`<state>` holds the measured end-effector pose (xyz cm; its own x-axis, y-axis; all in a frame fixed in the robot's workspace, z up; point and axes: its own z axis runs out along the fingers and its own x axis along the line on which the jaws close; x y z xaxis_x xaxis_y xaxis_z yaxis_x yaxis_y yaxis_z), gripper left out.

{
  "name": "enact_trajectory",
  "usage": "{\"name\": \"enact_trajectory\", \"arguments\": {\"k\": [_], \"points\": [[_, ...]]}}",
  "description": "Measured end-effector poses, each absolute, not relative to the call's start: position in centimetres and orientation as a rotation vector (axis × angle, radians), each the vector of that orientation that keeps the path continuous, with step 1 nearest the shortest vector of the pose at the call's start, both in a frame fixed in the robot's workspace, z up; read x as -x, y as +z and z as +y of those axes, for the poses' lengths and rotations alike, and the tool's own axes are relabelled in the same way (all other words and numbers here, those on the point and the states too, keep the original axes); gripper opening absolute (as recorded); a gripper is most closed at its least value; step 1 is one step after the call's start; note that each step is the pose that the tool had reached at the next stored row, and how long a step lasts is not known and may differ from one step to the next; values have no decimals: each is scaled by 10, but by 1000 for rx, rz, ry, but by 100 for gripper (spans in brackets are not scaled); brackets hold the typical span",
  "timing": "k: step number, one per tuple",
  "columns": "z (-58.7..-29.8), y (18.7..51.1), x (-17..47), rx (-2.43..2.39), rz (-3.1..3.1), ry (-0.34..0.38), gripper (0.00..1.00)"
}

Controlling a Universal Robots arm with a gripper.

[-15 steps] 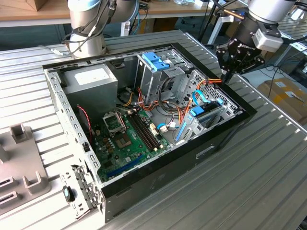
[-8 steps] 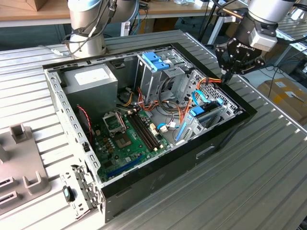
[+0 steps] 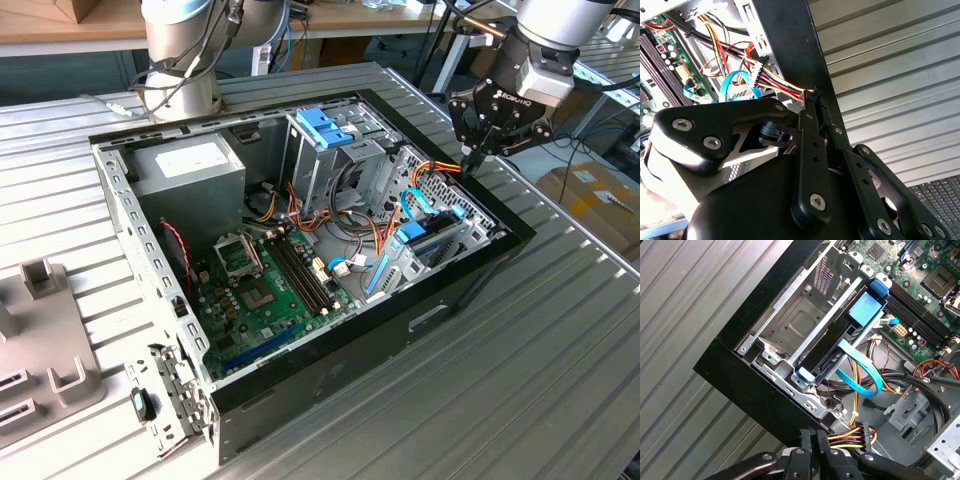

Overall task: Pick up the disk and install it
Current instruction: 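Insert the second disk wire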

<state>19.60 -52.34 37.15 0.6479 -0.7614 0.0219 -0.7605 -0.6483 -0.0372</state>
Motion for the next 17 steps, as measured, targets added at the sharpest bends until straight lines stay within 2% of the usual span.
{"name": "enact_trajectory", "arguments": {"k": [9, 17], "points": [[-523, 371, -196, 2829, 1308, -55, 16], [-523, 371, -196, 2694, 1573, -59, 16]]}}
